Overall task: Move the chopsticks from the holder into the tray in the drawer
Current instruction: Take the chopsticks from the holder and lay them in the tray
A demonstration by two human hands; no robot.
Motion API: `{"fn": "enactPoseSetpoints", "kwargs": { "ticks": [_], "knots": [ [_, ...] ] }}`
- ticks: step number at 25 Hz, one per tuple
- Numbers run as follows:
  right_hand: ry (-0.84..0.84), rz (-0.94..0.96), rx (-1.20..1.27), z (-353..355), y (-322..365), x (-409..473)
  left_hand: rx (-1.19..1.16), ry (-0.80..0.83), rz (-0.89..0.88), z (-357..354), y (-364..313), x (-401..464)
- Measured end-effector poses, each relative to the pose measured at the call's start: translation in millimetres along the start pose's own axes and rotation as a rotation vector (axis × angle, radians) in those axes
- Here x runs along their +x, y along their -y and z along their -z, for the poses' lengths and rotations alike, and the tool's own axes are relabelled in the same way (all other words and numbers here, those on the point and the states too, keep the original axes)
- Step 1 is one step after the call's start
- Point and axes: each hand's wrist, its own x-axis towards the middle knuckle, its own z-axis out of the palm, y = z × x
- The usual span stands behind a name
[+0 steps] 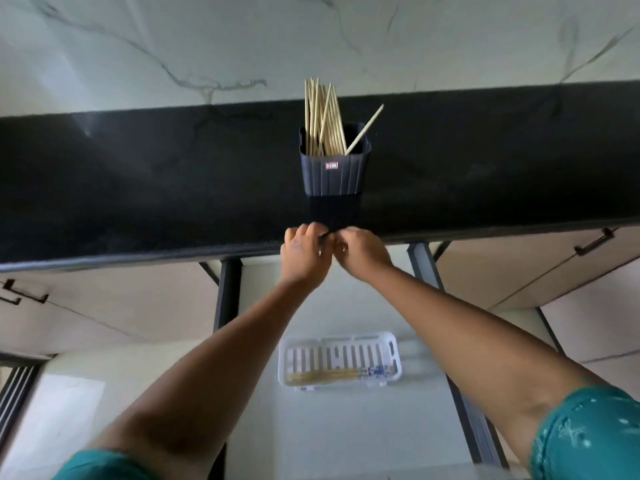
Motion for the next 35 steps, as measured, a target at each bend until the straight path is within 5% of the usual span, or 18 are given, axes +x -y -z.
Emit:
{"fn": "enactPoseSetpoints", "kwargs": {
  "ticks": [7, 11, 22, 28, 35],
  "knots": [
    [-0.429, -0.389, 0.469, 94.1, -3.8, 134.9, -0.101, -0.029, -0.034, 42.5, -61.2, 138.6],
    [-0.139, -0.648, 0.246, 101.4, -28.8, 187.2, -0.079, 0.019, 0.101, 31.9, -45.2, 173.0],
    [0.051, -0.310, 0.296, 91.2, 11.7, 283.9, -0.120, -0.007, 0.063, 0.9, -9.5, 208.6],
    [-0.070, -0.259, 0.533, 88.9, 5.8, 278.3, -0.045, -0.045, 0.046, 1.0, -12.8, 199.7],
    [-0.337, -0.269, 0.566, 127.7, 10.4, 259.2, -0.039, 0.090, 0.118, 15.8, -35.8, 198.7]
  ]
}}
